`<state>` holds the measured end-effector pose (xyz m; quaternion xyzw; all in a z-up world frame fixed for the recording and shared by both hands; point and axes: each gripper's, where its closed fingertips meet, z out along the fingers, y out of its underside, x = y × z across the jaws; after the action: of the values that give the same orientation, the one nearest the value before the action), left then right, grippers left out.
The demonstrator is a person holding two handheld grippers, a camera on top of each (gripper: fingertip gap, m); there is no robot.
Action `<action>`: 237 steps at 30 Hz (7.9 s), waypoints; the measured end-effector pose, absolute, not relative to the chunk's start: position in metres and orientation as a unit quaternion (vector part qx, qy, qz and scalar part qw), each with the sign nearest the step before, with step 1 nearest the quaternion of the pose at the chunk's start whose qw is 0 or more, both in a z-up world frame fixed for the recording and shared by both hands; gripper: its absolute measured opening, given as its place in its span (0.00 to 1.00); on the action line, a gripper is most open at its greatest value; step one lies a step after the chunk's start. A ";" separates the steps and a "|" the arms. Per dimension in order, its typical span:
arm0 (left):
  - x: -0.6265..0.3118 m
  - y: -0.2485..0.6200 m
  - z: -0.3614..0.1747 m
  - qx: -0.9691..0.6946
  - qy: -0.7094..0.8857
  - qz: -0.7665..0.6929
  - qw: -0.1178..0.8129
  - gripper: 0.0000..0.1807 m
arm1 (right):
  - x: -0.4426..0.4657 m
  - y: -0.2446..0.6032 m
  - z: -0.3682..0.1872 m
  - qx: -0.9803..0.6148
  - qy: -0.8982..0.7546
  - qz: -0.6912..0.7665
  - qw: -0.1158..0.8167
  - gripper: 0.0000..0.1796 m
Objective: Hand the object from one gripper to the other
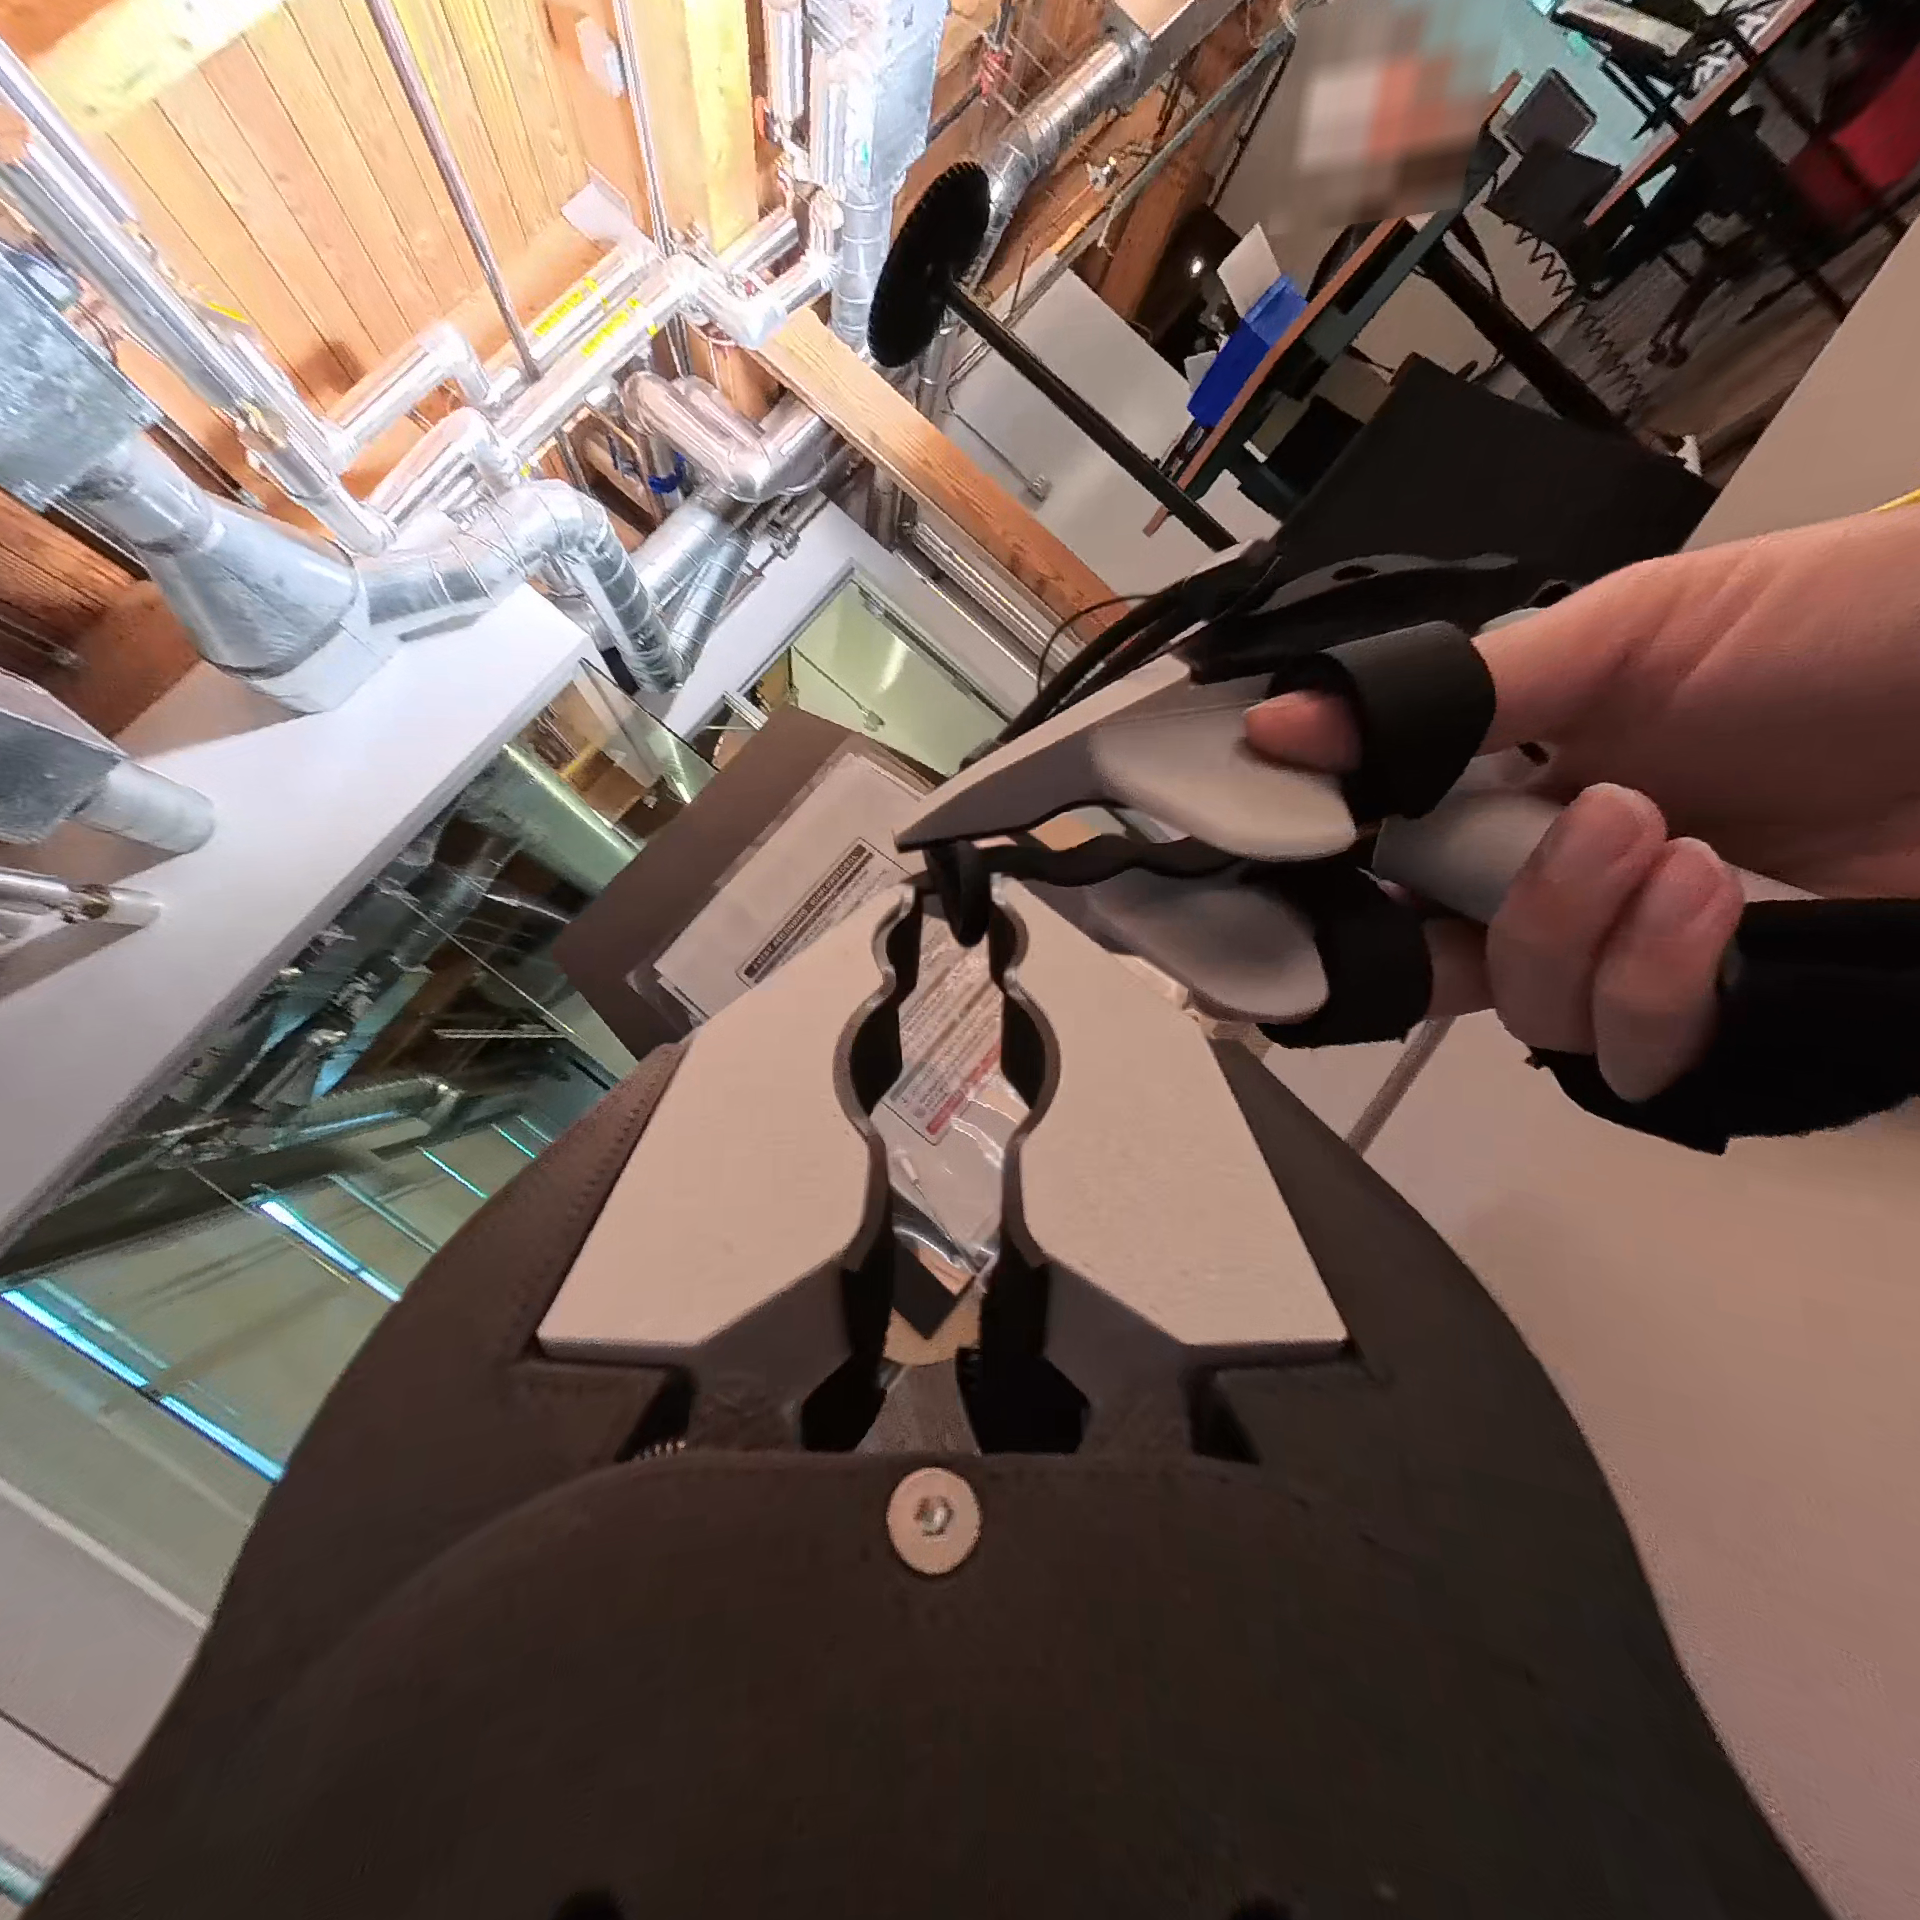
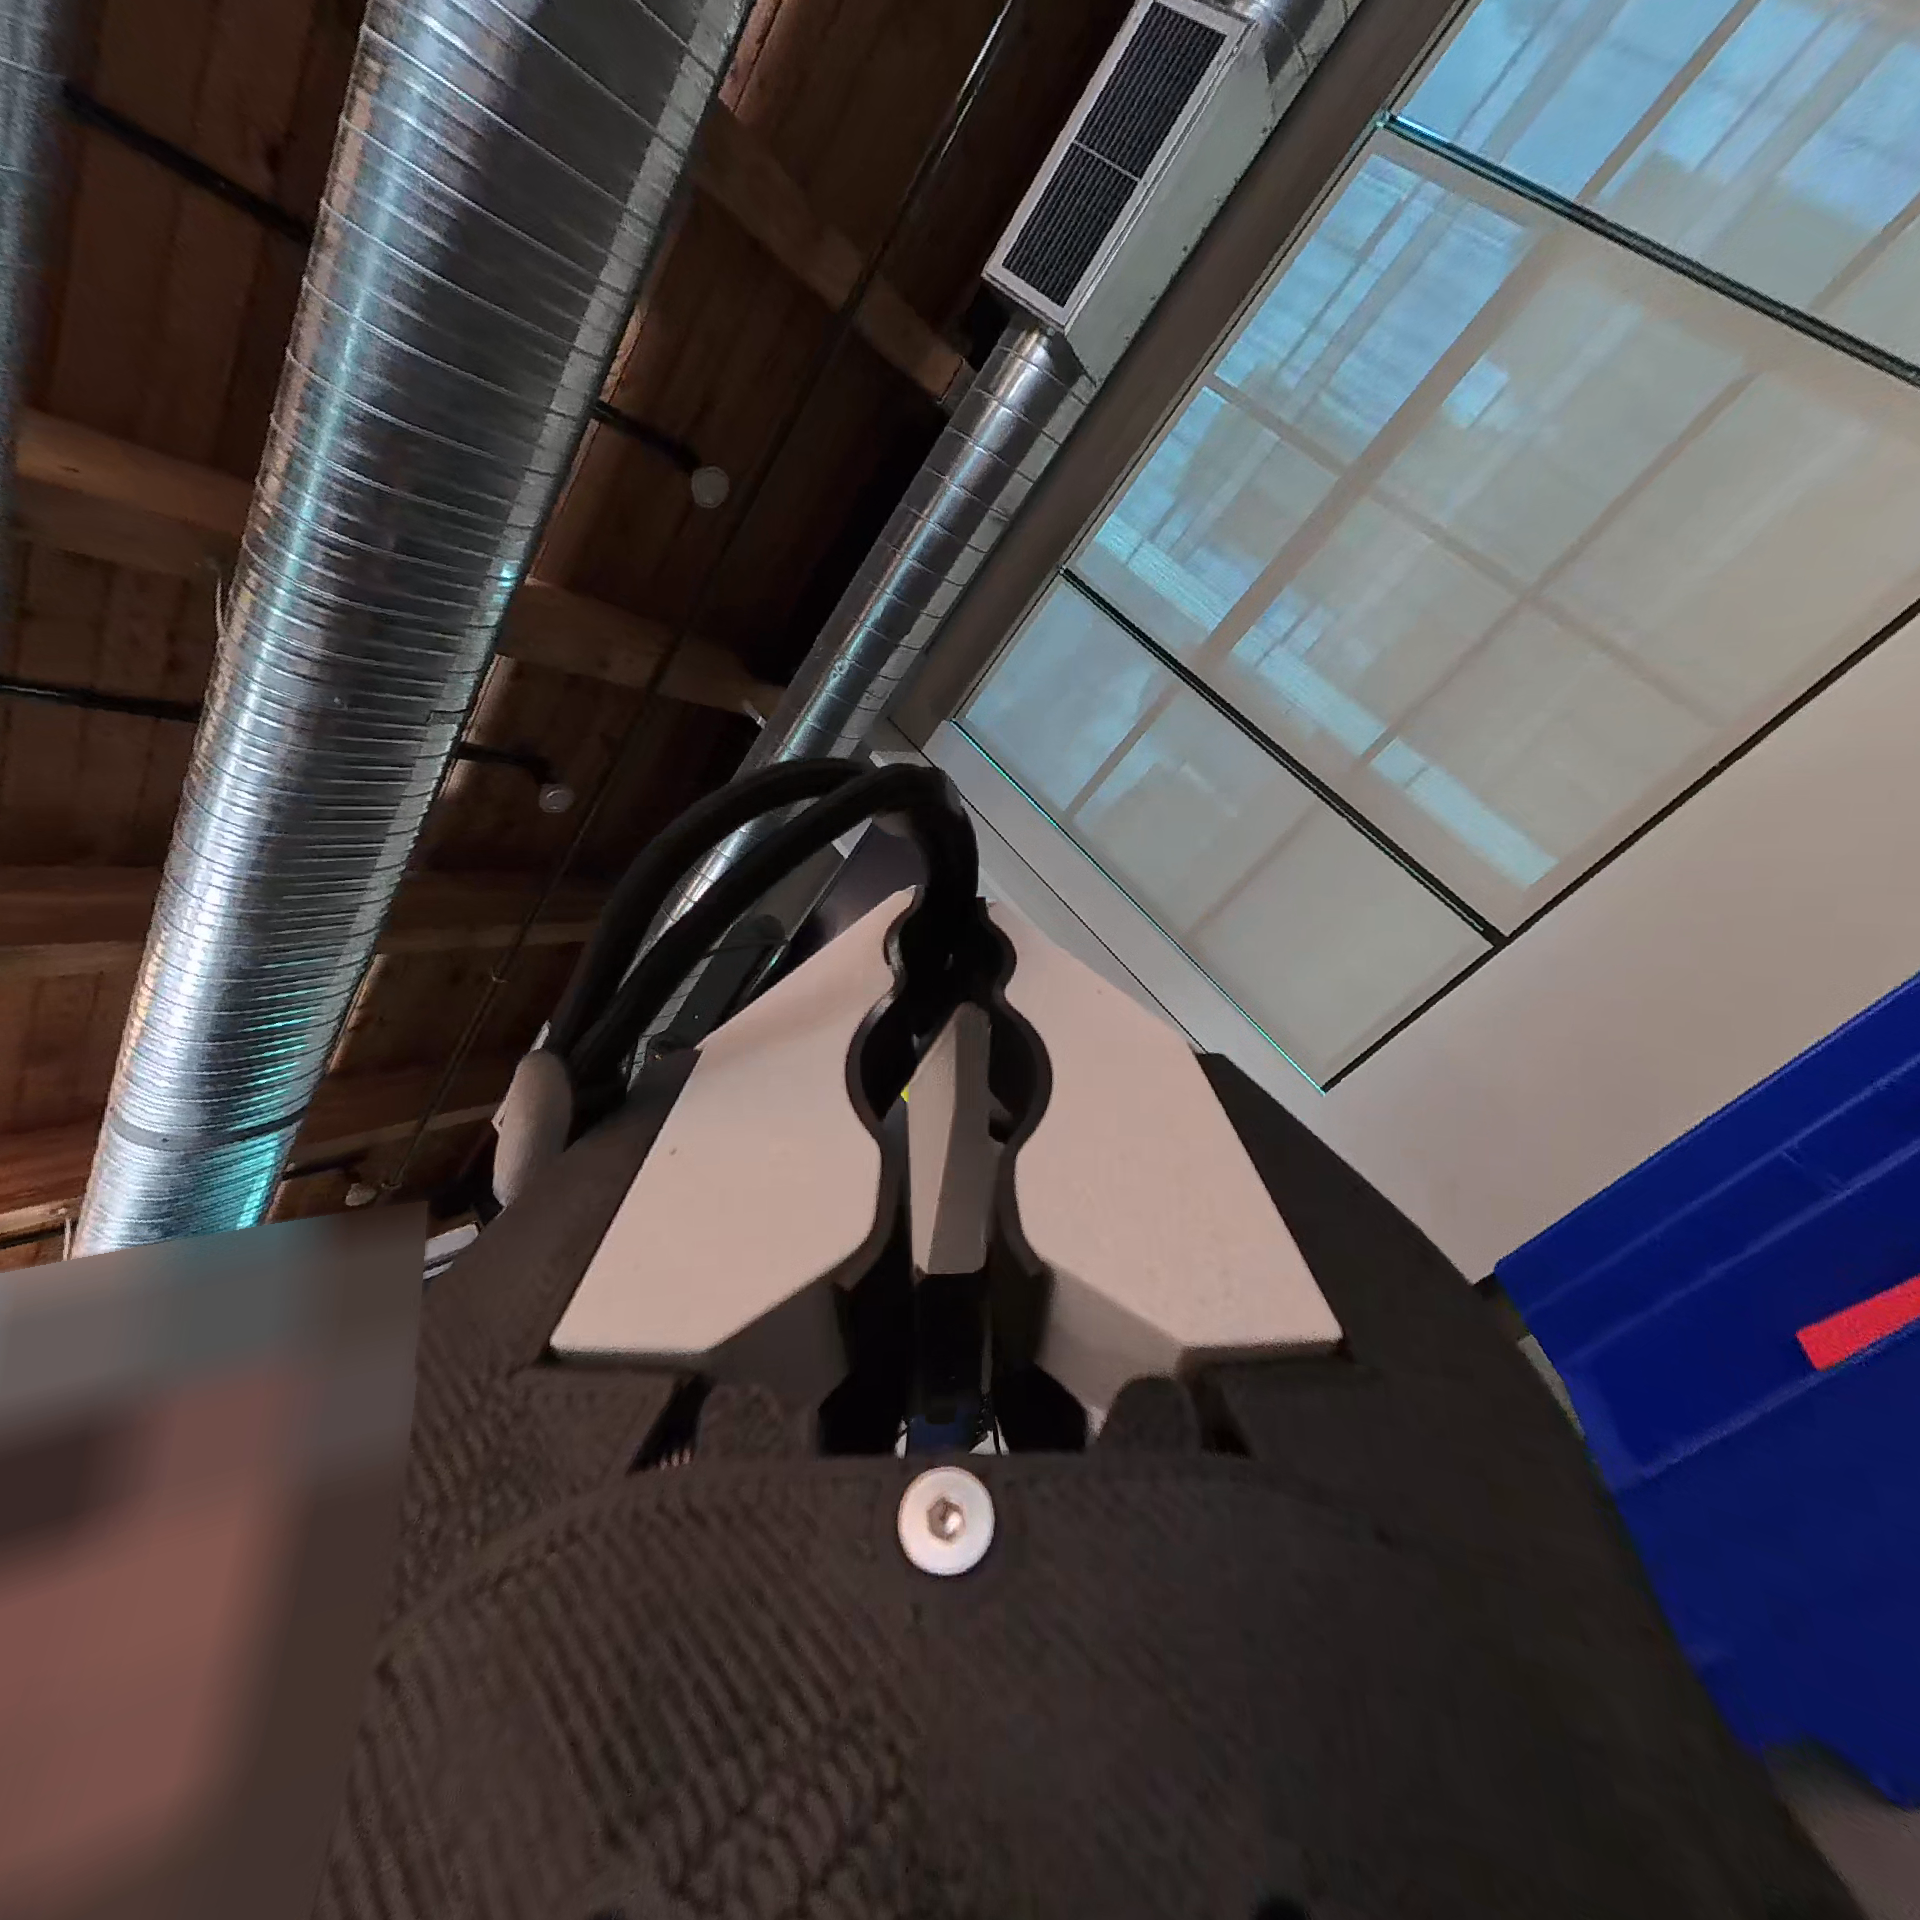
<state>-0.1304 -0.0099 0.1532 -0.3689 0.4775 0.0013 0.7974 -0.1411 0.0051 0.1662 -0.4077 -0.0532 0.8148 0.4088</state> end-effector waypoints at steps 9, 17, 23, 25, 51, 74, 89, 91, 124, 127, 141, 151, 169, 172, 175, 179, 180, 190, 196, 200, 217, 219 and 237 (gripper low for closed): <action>-0.142 -0.007 0.163 -0.360 0.457 0.024 0.813 0.01 | -0.139 0.016 0.161 -0.426 -0.040 0.786 0.446 0.13; -0.218 0.008 0.210 -0.377 0.365 0.023 0.851 0.00 | -0.082 0.061 0.135 -0.495 0.033 0.631 0.596 0.25; -0.272 0.015 0.229 -0.397 0.316 -0.023 0.861 0.00 | -0.027 0.074 0.125 -0.514 0.085 0.512 0.684 0.24; -0.278 0.016 0.231 -0.399 0.310 -0.028 0.862 0.00 | -0.025 0.071 0.128 -0.516 0.075 0.495 0.695 0.24; -0.177 -0.022 0.196 -0.362 0.435 -0.046 0.823 0.00 | -0.170 0.002 0.140 -0.568 -0.304 0.392 0.657 0.01; -0.230 0.014 0.171 -0.562 0.440 -0.109 0.692 0.35 | 0.188 -0.035 -0.081 -0.951 0.023 0.079 0.298 0.07; -0.394 0.118 -0.041 -0.925 0.274 0.022 0.261 0.28 | 0.161 -0.009 0.075 -0.797 -0.052 0.006 0.602 0.19; -0.402 0.128 -0.059 -0.933 0.266 0.040 0.238 0.28 | 0.156 -0.007 0.075 -0.793 -0.064 0.008 0.605 0.19; -0.435 0.130 -0.150 -0.981 0.174 0.056 0.058 0.25 | 0.163 -0.004 0.062 -0.811 -0.057 0.003 0.582 0.19; -0.432 0.126 -0.153 -0.986 0.159 0.025 0.043 0.21 | 0.163 -0.004 0.060 -0.813 -0.058 0.003 0.580 0.19; -0.353 0.114 -0.068 -0.932 0.217 -0.248 0.153 0.18 | 0.140 0.008 0.054 -0.825 -0.099 -0.010 0.557 0.19; -0.319 0.087 0.015 -0.856 0.291 -0.334 0.268 0.17 | 0.079 0.029 0.050 -0.826 -0.184 -0.006 0.532 0.19; -0.235 0.034 0.034 -0.750 0.409 -0.485 0.186 0.17 | -0.201 0.018 0.035 -0.537 -0.591 -0.009 0.602 0.24; -0.228 0.028 0.034 -0.745 0.417 -0.489 0.179 0.17 | -0.207 0.027 0.032 -0.523 -0.592 -0.068 0.609 0.22; -0.221 0.022 0.037 -0.737 0.423 -0.498 0.172 0.17 | -0.206 0.035 0.024 -0.525 -0.596 -0.114 0.597 0.15; -0.214 0.034 0.055 -0.728 0.396 -0.514 0.221 0.22 | -0.196 0.044 0.031 -0.529 -0.573 -0.165 0.604 0.08; -0.214 0.041 0.069 -0.718 0.373 -0.533 0.248 0.31 | -0.193 0.046 0.036 -0.534 -0.560 -0.166 0.611 0.08; -0.241 0.038 0.154 -0.514 0.375 -0.639 0.432 0.38 | -0.196 0.025 0.096 -0.568 -0.367 0.304 0.671 0.08; -0.231 0.021 0.147 -0.482 0.416 -0.647 0.419 0.35 | -0.192 0.010 0.122 -0.522 -0.271 0.543 0.600 0.08; -0.214 0.010 0.136 -0.480 0.473 -0.591 0.443 0.46 | -0.187 0.011 0.132 -0.503 -0.202 0.640 0.544 0.08; -0.176 0.006 0.125 -0.373 0.589 -0.100 0.710 0.72 | -0.198 -0.009 0.120 -0.534 -0.170 0.756 0.339 0.07; -0.174 0.008 0.121 -0.377 0.593 -0.087 0.706 0.72 | -0.200 -0.017 0.117 -0.538 -0.192 0.757 0.317 0.07; -0.167 -0.012 0.132 -0.337 0.592 -0.109 0.724 0.60 | -0.202 -0.032 0.123 -0.524 -0.224 0.765 0.300 0.07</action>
<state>-0.1667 -0.0124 0.1317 -0.3366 0.5917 -0.1088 0.7244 -0.2017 -0.0318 0.1225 -0.5237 -0.2239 0.7652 0.3002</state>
